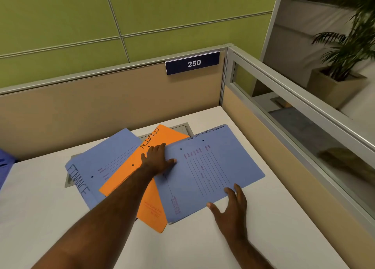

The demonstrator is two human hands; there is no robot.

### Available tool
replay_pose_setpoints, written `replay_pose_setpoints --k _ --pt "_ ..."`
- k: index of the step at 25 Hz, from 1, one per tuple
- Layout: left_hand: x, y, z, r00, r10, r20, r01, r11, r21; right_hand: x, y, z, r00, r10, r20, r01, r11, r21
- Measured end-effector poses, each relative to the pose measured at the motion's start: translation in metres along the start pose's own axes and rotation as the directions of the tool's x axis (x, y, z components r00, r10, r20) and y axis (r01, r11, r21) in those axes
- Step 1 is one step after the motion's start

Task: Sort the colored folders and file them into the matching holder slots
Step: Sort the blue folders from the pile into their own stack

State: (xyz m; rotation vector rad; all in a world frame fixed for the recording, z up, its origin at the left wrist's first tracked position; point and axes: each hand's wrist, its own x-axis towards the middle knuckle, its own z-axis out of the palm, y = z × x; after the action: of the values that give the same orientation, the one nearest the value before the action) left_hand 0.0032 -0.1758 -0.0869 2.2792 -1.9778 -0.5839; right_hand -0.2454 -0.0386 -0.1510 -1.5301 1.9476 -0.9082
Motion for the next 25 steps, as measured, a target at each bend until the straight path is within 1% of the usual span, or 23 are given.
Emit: replay_pose_setpoints --k 3,7,10,12,14,16,21,23,25 --pt "0.014 -0.004 0.001 1.0 -0.006 0.016 0.006 1.0 0.017 0.0 0.0 0.001 1.0 0.004 -0.01 -0.004 1.0 -0.009" --pt "0.025 -0.009 0.002 0.997 -0.055 0.062 0.053 0.998 0.041 0.001 0.001 0.002 1.0 0.03 0.002 -0.03 0.999 -0.032" --pt "0.032 -0.009 0.0 0.996 -0.089 0.023 0.088 0.995 0.043 0.002 0.0 0.002 0.999 0.036 0.003 -0.036 0.999 -0.03" --pt "0.036 -0.007 -0.004 0.994 -0.103 0.029 0.102 0.994 0.027 0.003 0.0 0.002 0.999 0.046 0.01 -0.046 0.998 -0.036" --pt "0.038 -0.007 -0.008 0.997 -0.052 0.064 0.052 0.999 0.003 0.003 0.0 0.003 0.999 0.053 0.01 -0.053 0.998 -0.035" --pt "0.035 -0.009 -0.014 0.997 0.017 0.071 -0.013 0.999 -0.052 0.003 0.0 0.003 0.999 0.053 0.009 -0.052 0.998 -0.028" --pt "0.012 -0.014 -0.041 0.996 0.09 -0.008 -0.091 0.992 -0.09 0.003 -0.002 0.002 0.999 0.038 0.02 -0.038 0.999 -0.015" --pt "-0.007 -0.015 -0.05 0.993 0.082 -0.086 -0.093 0.987 -0.132 0.0 -0.006 -0.001 0.999 0.032 0.025 -0.033 0.999 0.011" --pt "-0.03 -0.018 -0.053 0.985 0.061 -0.162 -0.085 0.987 -0.14 -0.004 -0.013 -0.005 0.999 0.039 0.025 -0.041 0.996 0.084"
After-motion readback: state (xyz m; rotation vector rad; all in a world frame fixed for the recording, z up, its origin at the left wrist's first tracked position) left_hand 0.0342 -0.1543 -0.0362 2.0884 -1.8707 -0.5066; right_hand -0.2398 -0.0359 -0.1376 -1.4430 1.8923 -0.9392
